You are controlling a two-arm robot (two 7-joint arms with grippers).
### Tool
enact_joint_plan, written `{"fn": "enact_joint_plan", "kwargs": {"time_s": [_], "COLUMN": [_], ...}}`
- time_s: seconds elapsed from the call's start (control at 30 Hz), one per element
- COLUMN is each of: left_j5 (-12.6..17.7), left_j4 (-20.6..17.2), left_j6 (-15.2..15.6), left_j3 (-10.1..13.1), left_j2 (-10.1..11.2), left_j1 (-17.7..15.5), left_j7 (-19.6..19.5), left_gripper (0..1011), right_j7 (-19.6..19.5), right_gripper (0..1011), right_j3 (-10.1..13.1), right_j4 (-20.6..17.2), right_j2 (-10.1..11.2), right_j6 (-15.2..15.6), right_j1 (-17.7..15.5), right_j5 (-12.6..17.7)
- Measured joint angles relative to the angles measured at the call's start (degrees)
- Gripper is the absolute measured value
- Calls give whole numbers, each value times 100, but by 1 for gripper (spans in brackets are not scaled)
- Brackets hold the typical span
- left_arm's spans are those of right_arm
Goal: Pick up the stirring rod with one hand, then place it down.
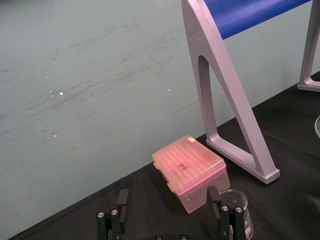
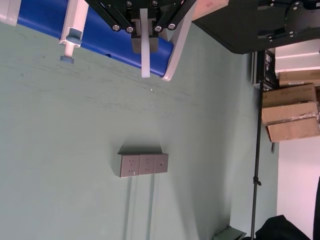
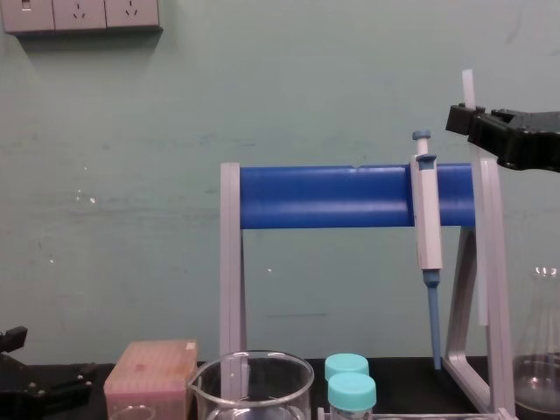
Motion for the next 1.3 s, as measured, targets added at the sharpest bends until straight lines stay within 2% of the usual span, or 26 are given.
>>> {"fn": "enact_joint_plan", "kwargs": {"time_s": [1.3], "left_j5": [0], "left_j4": [0], "left_j6": [0], "left_j3": [0], "left_j2": [0], "left_j1": [0], "left_j7": [0], "left_gripper": [1000], "right_j7": [31], "right_gripper": [69], "right_j3": [-50], "right_j4": [108], "right_j2": [-20], "right_j6": [34], "right_j1": [65], "right_j5": [13]}}
